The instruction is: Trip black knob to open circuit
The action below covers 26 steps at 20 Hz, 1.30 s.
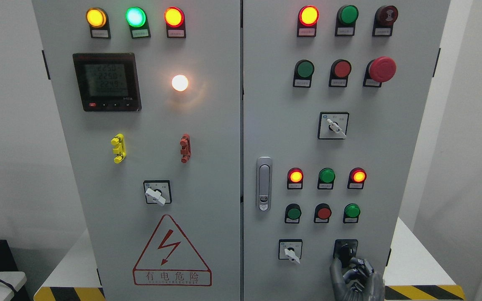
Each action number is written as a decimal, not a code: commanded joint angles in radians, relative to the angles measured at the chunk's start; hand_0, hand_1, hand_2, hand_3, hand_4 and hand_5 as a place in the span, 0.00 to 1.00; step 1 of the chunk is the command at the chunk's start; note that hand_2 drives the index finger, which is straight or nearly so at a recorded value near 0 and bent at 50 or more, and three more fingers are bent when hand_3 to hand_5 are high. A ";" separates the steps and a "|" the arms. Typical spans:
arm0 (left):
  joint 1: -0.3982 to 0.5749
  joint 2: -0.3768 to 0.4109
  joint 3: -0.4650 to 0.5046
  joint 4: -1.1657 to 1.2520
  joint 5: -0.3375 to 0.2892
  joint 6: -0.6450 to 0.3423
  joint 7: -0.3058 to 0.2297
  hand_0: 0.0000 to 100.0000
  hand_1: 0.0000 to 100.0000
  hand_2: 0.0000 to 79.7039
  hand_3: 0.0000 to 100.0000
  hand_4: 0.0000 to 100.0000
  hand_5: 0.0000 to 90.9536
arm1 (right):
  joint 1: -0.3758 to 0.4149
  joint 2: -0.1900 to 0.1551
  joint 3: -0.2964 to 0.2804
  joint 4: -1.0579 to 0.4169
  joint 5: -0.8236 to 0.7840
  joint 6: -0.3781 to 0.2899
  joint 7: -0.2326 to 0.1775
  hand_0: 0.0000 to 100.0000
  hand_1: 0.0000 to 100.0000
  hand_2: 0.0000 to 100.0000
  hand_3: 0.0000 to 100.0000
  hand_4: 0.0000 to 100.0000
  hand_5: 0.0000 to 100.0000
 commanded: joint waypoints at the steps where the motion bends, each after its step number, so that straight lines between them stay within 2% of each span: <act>1: -0.008 0.000 0.000 0.000 -0.034 0.000 0.000 0.12 0.39 0.00 0.00 0.00 0.00 | -0.005 0.001 0.001 -0.002 -0.042 0.002 0.001 0.46 0.74 0.61 0.89 0.87 0.95; 26: -0.008 0.000 0.000 0.000 -0.034 0.000 0.000 0.12 0.39 0.00 0.00 0.00 0.00 | -0.006 0.001 0.009 -0.003 -0.045 0.000 0.001 0.46 0.74 0.60 0.89 0.88 0.95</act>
